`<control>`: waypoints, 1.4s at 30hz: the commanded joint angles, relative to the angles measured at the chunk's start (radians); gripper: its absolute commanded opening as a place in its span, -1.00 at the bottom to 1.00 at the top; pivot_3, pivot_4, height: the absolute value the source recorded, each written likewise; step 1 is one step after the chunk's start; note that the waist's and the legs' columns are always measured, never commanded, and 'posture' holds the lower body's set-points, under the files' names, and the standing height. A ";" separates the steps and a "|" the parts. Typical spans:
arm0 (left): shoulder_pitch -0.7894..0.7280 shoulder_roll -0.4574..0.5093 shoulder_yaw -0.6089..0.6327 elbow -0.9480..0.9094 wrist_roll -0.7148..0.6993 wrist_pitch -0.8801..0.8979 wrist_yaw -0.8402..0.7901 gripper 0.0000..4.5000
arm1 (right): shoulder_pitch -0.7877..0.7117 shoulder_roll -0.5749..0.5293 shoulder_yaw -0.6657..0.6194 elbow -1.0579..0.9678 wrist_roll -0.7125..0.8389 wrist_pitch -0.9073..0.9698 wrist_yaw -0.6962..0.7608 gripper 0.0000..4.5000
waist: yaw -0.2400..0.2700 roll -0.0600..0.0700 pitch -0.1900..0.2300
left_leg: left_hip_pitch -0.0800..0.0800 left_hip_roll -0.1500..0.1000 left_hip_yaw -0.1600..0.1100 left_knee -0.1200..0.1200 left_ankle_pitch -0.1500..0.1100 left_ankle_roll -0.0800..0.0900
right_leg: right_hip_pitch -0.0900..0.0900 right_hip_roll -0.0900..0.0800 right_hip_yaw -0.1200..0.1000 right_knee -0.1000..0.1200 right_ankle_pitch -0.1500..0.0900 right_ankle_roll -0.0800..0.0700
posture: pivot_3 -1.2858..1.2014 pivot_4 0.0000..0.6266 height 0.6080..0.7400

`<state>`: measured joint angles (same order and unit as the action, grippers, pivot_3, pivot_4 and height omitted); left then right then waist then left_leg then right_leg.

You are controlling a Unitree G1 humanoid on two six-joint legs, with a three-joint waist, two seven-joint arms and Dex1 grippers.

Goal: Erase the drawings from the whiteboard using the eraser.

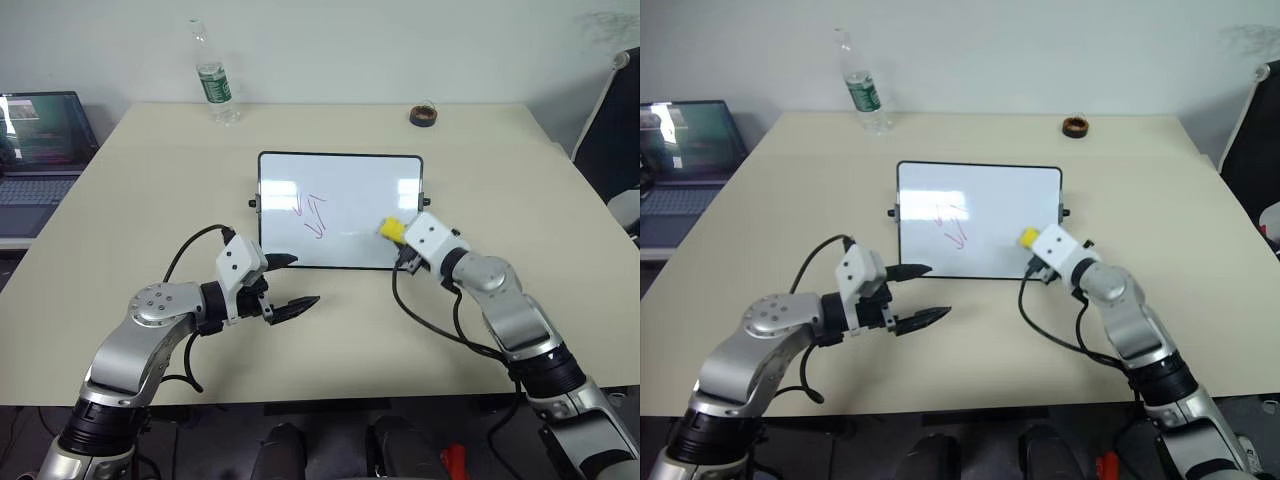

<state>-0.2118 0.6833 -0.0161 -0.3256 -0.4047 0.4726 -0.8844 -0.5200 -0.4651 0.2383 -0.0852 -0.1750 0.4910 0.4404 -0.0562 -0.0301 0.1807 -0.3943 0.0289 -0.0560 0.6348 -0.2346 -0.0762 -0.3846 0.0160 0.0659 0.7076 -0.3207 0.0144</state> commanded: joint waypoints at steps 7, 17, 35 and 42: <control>-0.009 0.002 0.004 -0.036 -0.002 -0.010 0.001 1.00 | 0.064 -0.053 0.071 -0.088 0.028 0.096 0.185 -0.46 | -0.002 0.000 0.000 | 0.000 0.000 0.000 0.000 0.000 0.000 | 0.000 0.000 0.000 -0.001 0.000 0.000 | 0.03 -0.52 1.00; -0.005 0.006 0.008 -0.048 -0.003 -0.002 0.005 1.00 | -0.011 0.008 0.032 -0.009 -0.013 -0.007 0.052 -0.46 | 0.000 -0.001 0.000 | 0.000 0.000 0.000 0.000 0.000 0.000 | 0.001 0.000 0.000 0.000 0.000 0.000 | 0.03 -0.52 1.00; 0.016 0.015 0.036 -0.043 -0.003 0.001 0.018 1.00 | -0.013 0.020 0.025 0.025 -0.058 -0.017 0.011 -0.47 | 0.001 0.000 0.000 | 0.000 0.000 0.000 0.000 0.000 0.000 | 0.000 0.000 0.001 -0.001 0.000 0.000 | 0.03 -0.52 1.00; 0.040 0.022 0.051 -0.039 -0.004 -0.015 0.019 1.00 | 0.019 -0.102 0.119 0.008 -0.148 -0.108 0.096 -0.47 | 0.006 -0.001 0.000 | -0.002 0.000 -0.001 0.000 0.000 0.000 | 0.001 -0.001 -0.001 -0.004 0.000 0.001 | 0.03 -0.52 1.00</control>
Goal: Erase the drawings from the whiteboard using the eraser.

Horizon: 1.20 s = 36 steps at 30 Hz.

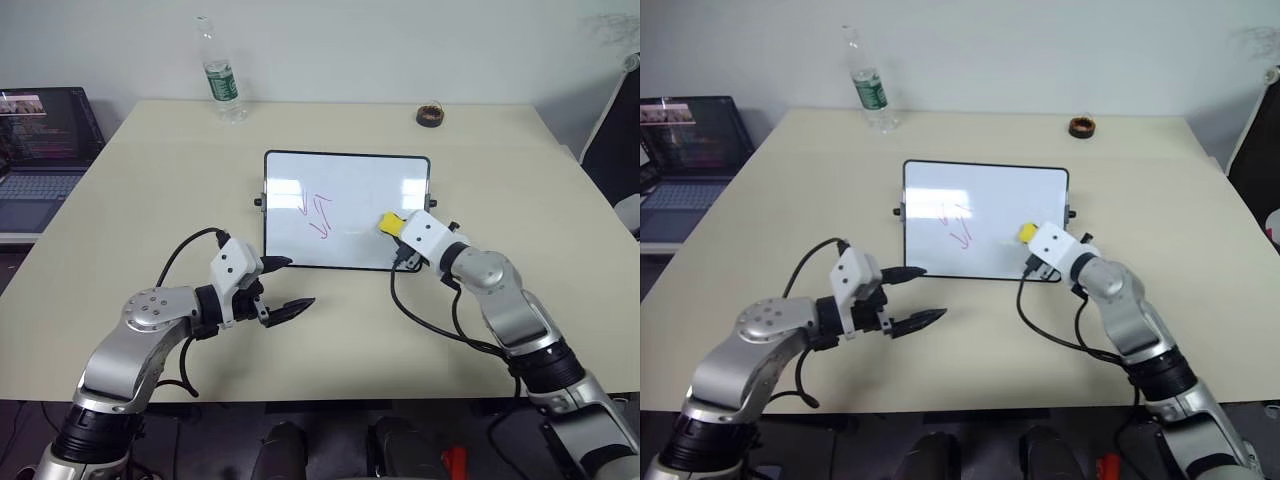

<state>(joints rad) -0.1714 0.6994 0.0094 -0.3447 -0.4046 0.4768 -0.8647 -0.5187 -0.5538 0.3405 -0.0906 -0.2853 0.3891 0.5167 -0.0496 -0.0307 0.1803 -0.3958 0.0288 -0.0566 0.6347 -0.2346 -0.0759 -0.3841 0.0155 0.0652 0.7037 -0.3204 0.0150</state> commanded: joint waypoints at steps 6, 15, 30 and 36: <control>0.008 0.006 0.037 -0.011 0.001 -0.030 0.008 1.00 | -0.018 0.089 -0.016 0.008 0.004 -0.003 0.000 -0.47 | -0.011 0.000 0.000 | 0.001 0.001 0.001 0.000 0.000 0.000 | 0.000 0.001 0.001 0.000 0.000 0.000 | 0.03 -0.52 1.00; 0.032 0.001 0.059 -0.020 -0.001 -0.030 0.028 1.00 | -0.015 0.135 -0.072 0.042 0.032 0.027 -0.005 -0.47 | -0.006 0.000 0.000 | 0.000 0.000 0.000 -0.001 0.000 0.000 | -0.001 0.000 0.001 0.000 0.000 0.000 | 0.03 -0.52 1.00; 0.098 -0.047 0.346 0.018 -0.014 0.022 0.289 1.00 | 0.106 0.142 -0.226 -0.245 0.416 0.019 0.196 -0.47 | -0.005 0.000 0.000 | -0.002 0.001 -0.001 -0.002 0.000 0.000 | -0.001 0.000 0.000 -0.002 0.000 0.000 | 0.03 -0.52 1.00; 0.101 -0.039 0.407 0.010 -0.035 0.077 0.344 1.00 | 0.117 0.128 -0.210 -0.255 0.457 0.062 0.209 -0.47 | -0.002 0.000 0.000 | -0.002 0.002 -0.002 -0.003 0.000 0.000 | -0.001 -0.001 -0.002 -0.004 0.000 0.000 | 0.03 -0.52 1.00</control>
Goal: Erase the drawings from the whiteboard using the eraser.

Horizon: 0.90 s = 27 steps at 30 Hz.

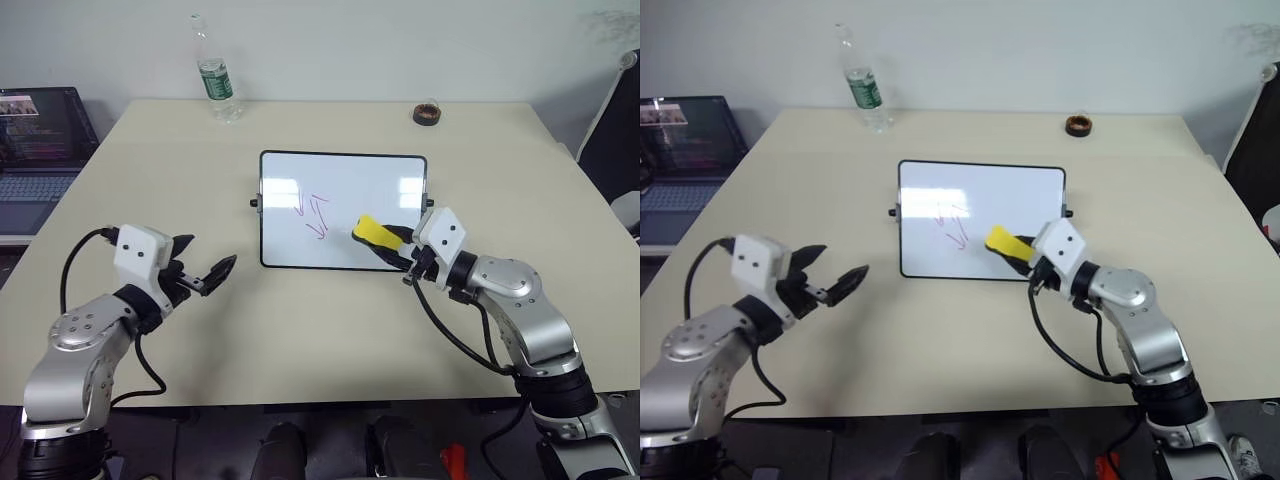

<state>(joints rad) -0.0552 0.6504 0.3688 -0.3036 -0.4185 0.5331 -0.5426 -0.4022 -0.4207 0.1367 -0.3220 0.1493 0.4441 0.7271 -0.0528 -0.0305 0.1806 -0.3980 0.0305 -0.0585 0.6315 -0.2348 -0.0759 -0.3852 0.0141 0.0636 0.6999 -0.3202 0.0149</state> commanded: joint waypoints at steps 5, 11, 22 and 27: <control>-0.027 0.035 0.050 -0.035 -0.033 0.053 0.008 1.00 | -0.005 0.008 0.009 -0.014 0.019 0.005 -0.011 -0.47 | 0.002 0.000 0.000 | 0.000 0.000 0.000 0.000 0.000 0.000 | 0.000 0.000 0.000 0.000 0.000 0.000 | 0.03 -0.52 1.00; -0.053 0.058 0.028 -0.016 -0.018 0.046 -0.003 1.00 | -0.014 0.010 0.020 0.008 0.000 -0.028 -0.020 -0.47 | 0.002 0.000 0.000 | 0.000 0.000 0.000 -0.001 0.000 0.000 | 0.000 0.000 0.000 -0.001 0.000 0.000 | 0.03 -0.52 1.00; -0.079 0.101 -0.048 0.048 -0.001 -0.002 -0.126 1.00 | -0.294 0.092 0.196 0.349 -0.236 -0.236 -0.090 -0.47 | -0.005 0.000 0.000 | 0.000 -0.001 0.001 -0.002 0.000 0.000 | -0.001 0.001 0.000 -0.001 0.000 0.000 | 0.03 -0.52 1.00; -0.105 0.124 -0.097 0.084 0.020 -0.035 -0.184 1.00 | -0.487 0.182 0.179 0.656 -0.280 -0.323 -0.172 -0.47 | -0.004 0.000 0.000 | -0.001 -0.001 0.001 -0.002 0.000 0.000 | -0.002 0.000 0.000 -0.001 0.000 0.000 | 0.03 -0.52 1.00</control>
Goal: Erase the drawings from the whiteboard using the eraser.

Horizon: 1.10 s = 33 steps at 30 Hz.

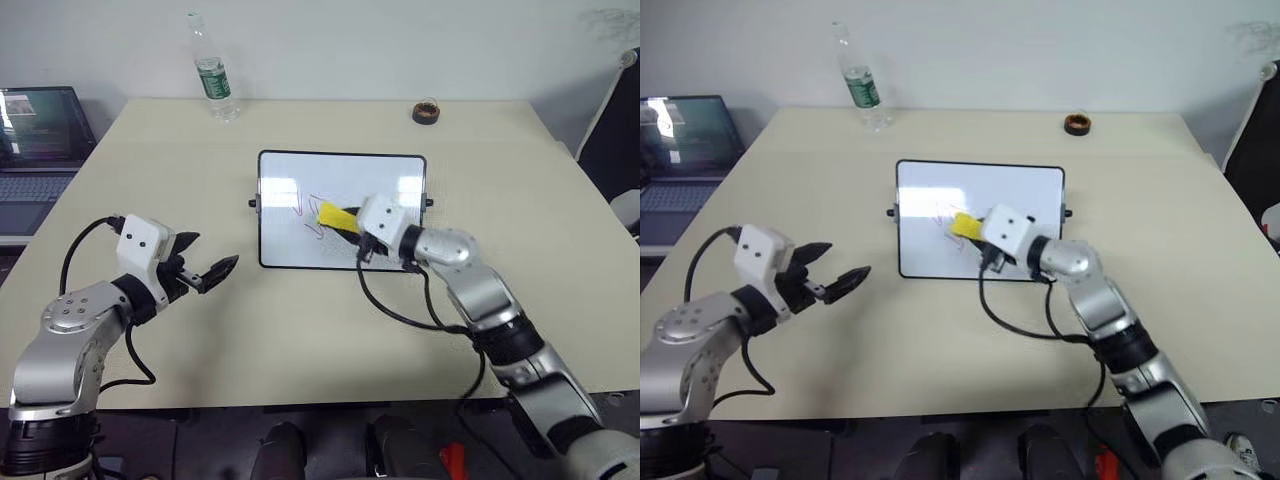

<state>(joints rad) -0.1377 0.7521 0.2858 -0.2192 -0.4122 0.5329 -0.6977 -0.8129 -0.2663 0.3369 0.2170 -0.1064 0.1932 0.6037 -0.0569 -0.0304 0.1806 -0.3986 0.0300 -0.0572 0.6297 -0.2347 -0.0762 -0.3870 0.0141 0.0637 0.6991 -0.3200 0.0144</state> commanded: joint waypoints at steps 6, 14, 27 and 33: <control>-0.059 0.015 -0.052 0.027 0.034 -0.054 -0.047 1.00 | -0.273 0.104 0.006 0.500 -0.098 -0.185 -0.121 -0.47 | 0.000 0.000 0.000 | -0.001 0.000 0.000 0.000 0.000 0.000 | -0.001 0.000 0.000 0.000 0.000 0.000 | 0.03 -0.52 1.00; -0.052 0.001 -0.064 0.027 0.039 -0.066 -0.046 1.00 | -0.263 0.090 0.138 0.568 -0.203 -0.231 0.074 -0.47 | -0.003 0.000 0.000 | 0.001 0.001 0.000 0.000 0.000 0.000 | 0.000 -0.001 0.001 0.003 0.000 0.000 | 0.03 -0.52 1.00; -0.034 -0.004 -0.067 0.023 0.040 -0.075 -0.043 1.00 | -0.290 0.152 0.164 0.653 -0.256 -0.285 0.039 -0.47 | -0.002 0.000 0.000 | 0.005 0.000 0.001 0.001 0.001 0.000 | -0.001 0.000 0.002 0.012 0.000 0.000 | 0.03 -0.52 1.00; -0.027 -0.006 -0.066 0.019 0.039 -0.075 -0.039 1.00 | -0.303 0.149 0.123 0.639 -0.281 -0.286 -0.117 -0.47 | -0.002 0.000 0.000 | 0.005 0.001 0.000 0.002 0.001 0.000 | -0.001 0.000 0.001 0.013 0.000 0.000 | 0.03 -0.52 1.00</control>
<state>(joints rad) -0.1623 0.7451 0.2027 -0.1794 -0.3729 0.4739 -0.7349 -1.0855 -0.1039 0.5077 0.8303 -0.3688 -0.1084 0.5911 -0.0587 -0.0305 0.1805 -0.3933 0.0306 -0.0574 0.6317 -0.2339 -0.0763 -0.3876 0.0138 0.0649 0.7128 -0.3201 0.0140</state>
